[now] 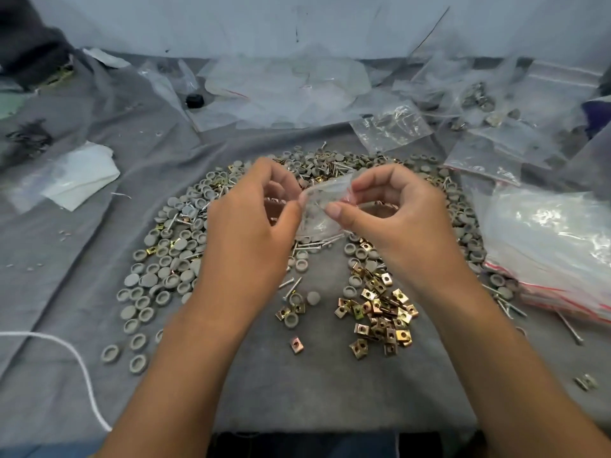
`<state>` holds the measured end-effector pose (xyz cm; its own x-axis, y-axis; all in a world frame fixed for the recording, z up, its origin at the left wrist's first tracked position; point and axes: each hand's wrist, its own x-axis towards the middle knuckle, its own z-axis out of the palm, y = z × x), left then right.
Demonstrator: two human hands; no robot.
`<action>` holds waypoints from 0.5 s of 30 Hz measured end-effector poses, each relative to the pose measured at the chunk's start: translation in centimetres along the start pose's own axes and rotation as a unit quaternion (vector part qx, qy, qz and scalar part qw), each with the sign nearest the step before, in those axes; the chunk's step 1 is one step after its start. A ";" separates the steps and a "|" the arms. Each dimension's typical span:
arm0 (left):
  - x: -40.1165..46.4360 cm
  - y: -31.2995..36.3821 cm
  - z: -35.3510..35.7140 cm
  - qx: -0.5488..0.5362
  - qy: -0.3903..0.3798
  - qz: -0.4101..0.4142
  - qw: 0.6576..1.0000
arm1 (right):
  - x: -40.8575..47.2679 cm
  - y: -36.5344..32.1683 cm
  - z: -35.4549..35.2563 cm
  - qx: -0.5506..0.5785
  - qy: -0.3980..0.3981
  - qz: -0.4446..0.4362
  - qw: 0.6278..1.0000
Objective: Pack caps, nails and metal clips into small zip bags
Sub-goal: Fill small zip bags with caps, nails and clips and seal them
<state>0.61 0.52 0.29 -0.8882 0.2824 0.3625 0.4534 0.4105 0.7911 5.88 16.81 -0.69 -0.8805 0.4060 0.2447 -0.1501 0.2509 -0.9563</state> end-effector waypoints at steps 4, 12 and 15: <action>0.1 0.1 0.0 0.011 -0.034 0.030 0.999 | -0.4 0.8 0.4 -0.139 0.071 -0.041 0.987; -0.5 -0.5 1.2 0.062 -0.113 0.073 0.989 | 0.2 0.8 1.0 -0.020 0.029 -0.011 0.999; -0.4 -0.8 1.3 0.048 -0.086 0.070 0.993 | 0.1 1.0 1.0 0.011 0.013 0.006 1.000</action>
<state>0.69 1.19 -1.13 -0.7940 0.4831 0.3690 0.5837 0.4359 0.6851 5.16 16.20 -1.81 -0.8707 0.4308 0.2372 -0.1496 0.2273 -0.9623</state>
